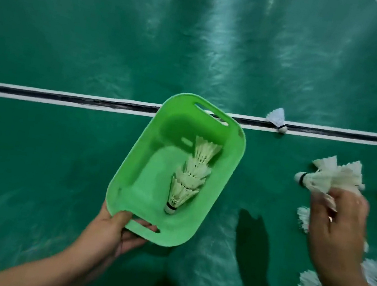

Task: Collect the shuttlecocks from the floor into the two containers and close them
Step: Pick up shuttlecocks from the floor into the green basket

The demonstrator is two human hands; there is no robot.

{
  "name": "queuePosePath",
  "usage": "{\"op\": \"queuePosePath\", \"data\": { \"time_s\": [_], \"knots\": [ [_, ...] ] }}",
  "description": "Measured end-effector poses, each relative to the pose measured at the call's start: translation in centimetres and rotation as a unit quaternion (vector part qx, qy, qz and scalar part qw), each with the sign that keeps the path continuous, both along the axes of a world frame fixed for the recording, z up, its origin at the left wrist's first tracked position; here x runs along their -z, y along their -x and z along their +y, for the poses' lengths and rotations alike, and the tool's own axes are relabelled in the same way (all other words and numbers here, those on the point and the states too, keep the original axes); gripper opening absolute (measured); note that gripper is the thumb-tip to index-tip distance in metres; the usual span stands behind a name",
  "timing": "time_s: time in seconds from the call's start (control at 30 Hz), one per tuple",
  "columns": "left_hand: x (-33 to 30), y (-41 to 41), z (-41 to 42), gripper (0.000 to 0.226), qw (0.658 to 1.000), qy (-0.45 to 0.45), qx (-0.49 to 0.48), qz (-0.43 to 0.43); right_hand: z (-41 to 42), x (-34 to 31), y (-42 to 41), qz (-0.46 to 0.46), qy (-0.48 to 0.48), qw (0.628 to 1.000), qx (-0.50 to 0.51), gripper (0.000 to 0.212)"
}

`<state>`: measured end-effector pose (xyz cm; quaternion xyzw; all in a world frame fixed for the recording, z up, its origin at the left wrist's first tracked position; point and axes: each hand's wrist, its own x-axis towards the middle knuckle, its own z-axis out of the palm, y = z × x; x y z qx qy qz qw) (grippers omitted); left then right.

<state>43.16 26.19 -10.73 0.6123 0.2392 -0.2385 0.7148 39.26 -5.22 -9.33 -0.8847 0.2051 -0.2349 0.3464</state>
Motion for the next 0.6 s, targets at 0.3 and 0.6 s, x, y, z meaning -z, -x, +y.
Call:
{"op": "queuePosePath", "data": {
  "time_s": [0.3, 0.6],
  "knots": [
    [-2.6, 4.0, -9.9, 0.041, 0.971, -0.094, 0.208, -0.065, -0.1, -4.0, 5.7, -0.045, 0.021, 0.986, -0.156, 0.032],
    [-3.9, 10.4, -15.4, 0.043, 0.943, -0.069, 0.325, -0.011, 1.6, 1.4, 9.7, 0.277, 0.178, 0.931, -0.158, 0.040]
  ]
}}
